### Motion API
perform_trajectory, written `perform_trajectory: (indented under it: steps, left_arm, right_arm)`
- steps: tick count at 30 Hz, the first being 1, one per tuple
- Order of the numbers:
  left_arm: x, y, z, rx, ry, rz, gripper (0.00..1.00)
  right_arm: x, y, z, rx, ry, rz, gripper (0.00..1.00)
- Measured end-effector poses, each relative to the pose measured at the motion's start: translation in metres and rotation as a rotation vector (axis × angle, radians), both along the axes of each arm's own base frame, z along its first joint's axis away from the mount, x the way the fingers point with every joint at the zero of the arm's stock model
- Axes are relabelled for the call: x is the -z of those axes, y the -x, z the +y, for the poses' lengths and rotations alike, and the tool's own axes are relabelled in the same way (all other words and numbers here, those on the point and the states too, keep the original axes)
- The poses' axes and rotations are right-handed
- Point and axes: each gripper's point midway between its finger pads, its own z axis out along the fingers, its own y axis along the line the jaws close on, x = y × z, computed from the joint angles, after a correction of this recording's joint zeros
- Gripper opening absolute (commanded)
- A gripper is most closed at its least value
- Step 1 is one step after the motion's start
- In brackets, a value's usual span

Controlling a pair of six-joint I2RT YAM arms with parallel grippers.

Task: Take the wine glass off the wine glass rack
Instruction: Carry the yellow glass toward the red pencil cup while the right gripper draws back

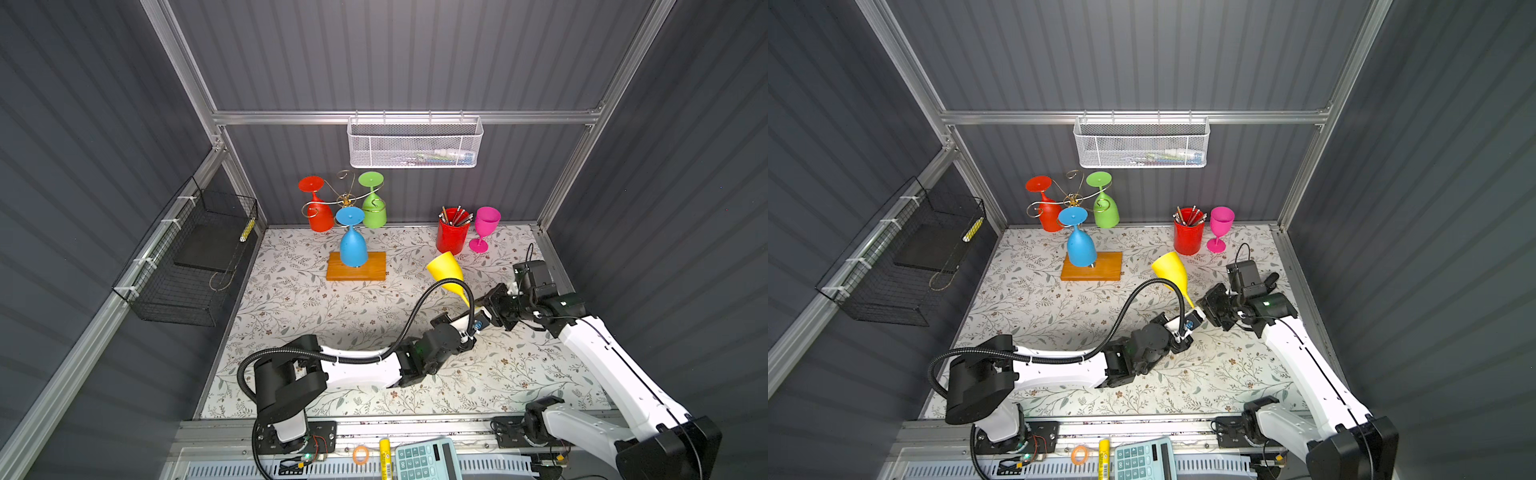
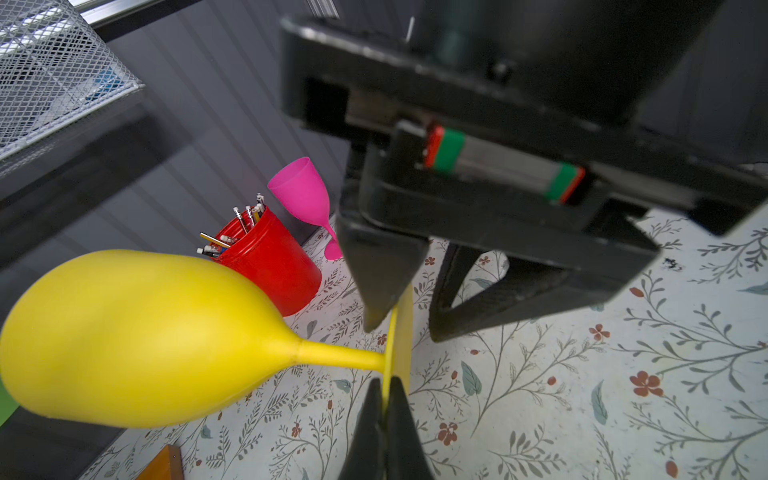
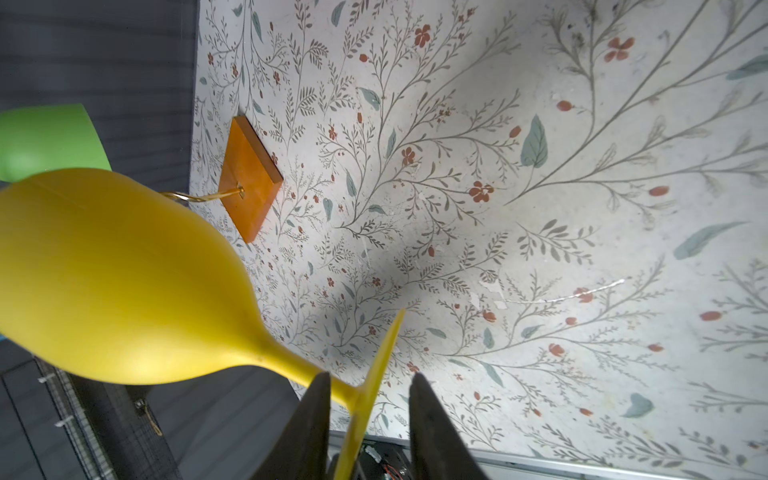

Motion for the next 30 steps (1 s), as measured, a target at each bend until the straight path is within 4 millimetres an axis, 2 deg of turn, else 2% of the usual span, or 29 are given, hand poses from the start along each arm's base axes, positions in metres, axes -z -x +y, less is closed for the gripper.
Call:
perform_trajectory:
  steps: [8, 9, 11, 14, 17, 20, 23, 30]
  left_arm:
    - [0.005, 0.000, 0.000, -0.013, -0.034, -0.027, 0.00]
    - [0.005, 0.000, 0.000, -0.015, -0.034, -0.030, 0.03]
    - [0.004, -0.001, 0.001, -0.021, -0.040, -0.036, 0.18]
    - [0.003, 0.000, 0.001, -0.031, -0.035, -0.033, 0.29]
    - [-0.003, -0.001, 0.003, -0.043, -0.025, -0.027, 0.52]
    - [-0.012, -0.001, 0.008, -0.057, -0.010, -0.011, 0.69]
    - [-0.026, 0.001, 0.015, -0.068, 0.012, 0.020, 0.75]
    - [-0.059, 0.009, 0.042, -0.087, 0.086, 0.141, 0.79]
  right_arm:
    - [0.000, -0.002, 0.000, 0.014, -0.006, -0.006, 0.13]
    - [0.000, -0.002, 0.000, 0.019, -0.009, -0.006, 0.12]
    - [-0.002, -0.002, 0.000, 0.025, -0.015, -0.010, 0.09]
    - [-0.004, -0.003, -0.002, 0.037, -0.013, -0.027, 0.05]
    - [-0.002, -0.001, -0.007, 0.059, -0.008, -0.039, 0.03]
    - [-0.003, 0.000, -0.010, 0.079, -0.003, -0.059, 0.03]
    - [-0.004, -0.001, -0.015, 0.103, 0.009, -0.088, 0.00]
    - [-0.005, -0.013, -0.024, 0.140, 0.038, -0.165, 0.00]
